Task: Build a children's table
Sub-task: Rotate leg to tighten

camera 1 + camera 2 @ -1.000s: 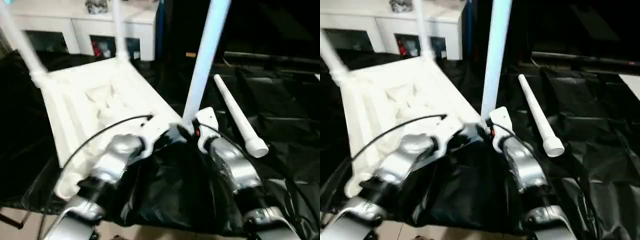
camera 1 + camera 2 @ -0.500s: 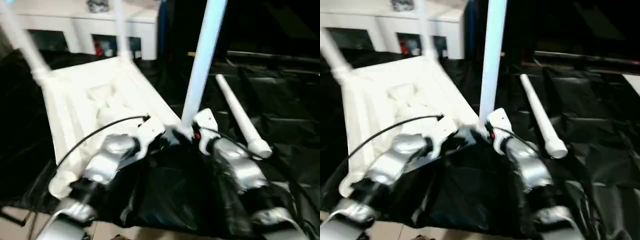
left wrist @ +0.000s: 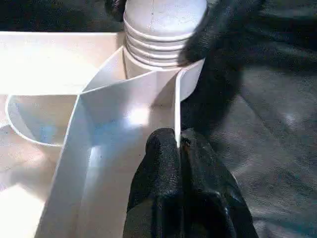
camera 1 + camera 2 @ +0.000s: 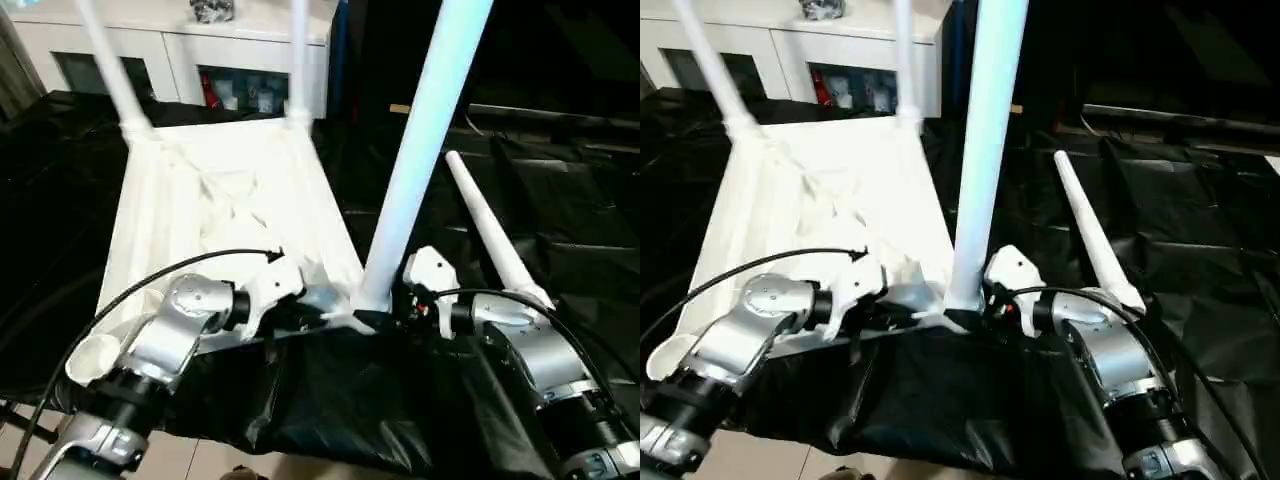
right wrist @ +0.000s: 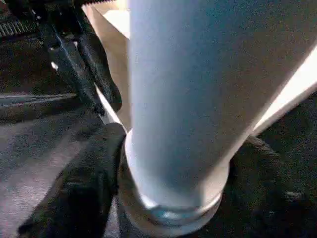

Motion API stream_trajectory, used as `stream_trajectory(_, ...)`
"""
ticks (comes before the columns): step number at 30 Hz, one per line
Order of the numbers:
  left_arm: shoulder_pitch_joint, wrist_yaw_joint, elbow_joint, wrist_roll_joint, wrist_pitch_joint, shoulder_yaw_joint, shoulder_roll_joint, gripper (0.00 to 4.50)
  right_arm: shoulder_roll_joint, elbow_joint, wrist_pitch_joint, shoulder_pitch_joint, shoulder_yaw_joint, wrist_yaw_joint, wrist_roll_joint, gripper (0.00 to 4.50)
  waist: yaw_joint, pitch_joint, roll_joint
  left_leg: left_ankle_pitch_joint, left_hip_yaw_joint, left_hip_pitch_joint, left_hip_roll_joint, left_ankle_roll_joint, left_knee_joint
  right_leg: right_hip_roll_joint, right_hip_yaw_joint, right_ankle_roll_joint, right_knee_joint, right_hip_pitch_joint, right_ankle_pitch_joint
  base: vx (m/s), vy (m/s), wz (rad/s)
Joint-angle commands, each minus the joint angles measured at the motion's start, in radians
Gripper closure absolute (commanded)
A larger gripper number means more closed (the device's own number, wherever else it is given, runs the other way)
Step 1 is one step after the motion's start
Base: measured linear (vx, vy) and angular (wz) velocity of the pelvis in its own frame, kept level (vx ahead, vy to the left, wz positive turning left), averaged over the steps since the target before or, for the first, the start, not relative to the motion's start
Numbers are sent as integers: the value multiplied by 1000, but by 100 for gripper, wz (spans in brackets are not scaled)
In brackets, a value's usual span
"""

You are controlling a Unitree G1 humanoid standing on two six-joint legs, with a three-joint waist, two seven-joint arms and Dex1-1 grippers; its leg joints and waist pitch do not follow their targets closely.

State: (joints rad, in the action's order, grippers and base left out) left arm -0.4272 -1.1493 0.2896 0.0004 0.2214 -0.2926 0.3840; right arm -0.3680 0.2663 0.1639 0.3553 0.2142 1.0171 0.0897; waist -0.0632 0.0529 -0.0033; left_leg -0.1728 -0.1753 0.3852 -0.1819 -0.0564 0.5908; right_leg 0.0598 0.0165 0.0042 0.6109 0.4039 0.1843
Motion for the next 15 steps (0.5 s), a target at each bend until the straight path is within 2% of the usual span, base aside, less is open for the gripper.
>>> stream_trajectory(1, -11, -7, -48, -40, -9, -10, -19, 450, 16, -43, 1, -1, 58, 48, 27, 168, 2, -57, -7, -266, 11, -20, -45, 31, -76, 68, -31, -200, -80, -34, 285, 0, 0, 0)
stream_trajectory(9, -16, 47, -33, -11, -12, -8, -37, 450, 44, -27, 10, -5, 55, -4, 3, 181, 3, -59, -11, -242, 10, -18, -43, 32, -74, 67, -32, -201, -78, -36, 257, 0, 0, 0)
stream_trajectory(10, -33, 106, -8, 7, -1, -2, -62, 450, 76, 6, 27, 3, 37, -81, -16, 182, 3, -58, -10, -250, 11, -19, -43, 29, -74, 68, -31, -198, -79, -35, 274, 0, 0, 0)
stream_trajectory(11, -33, 106, -8, 7, -1, -2, -62, 450, 76, 6, 27, 3, 37, -81, -16, 182, 5, -56, -10, -253, 10, -19, -42, 26, -74, 67, -32, -197, -80, -33, 282, 0, 0, 0)
stream_trajectory(13, -55, 174, 24, 24, 9, 7, -96, 450, 119, 56, 47, 17, 14, -191, -43, 183, 7, -55, -11, -285, 13, -22, -40, 6, -76, 68, -30, -180, -87, -31, 353, 0, 0, 0)
stream_trajectory(15, -85, 255, 62, 46, 32, 8, -147, 450, 182, 122, 66, 37, -21, -344, -69, 183, 13, -54, -9, -301, 14, -20, -39, -8, -78, 67, -31, -168, -89, -28, 384, 0, 0, 0)
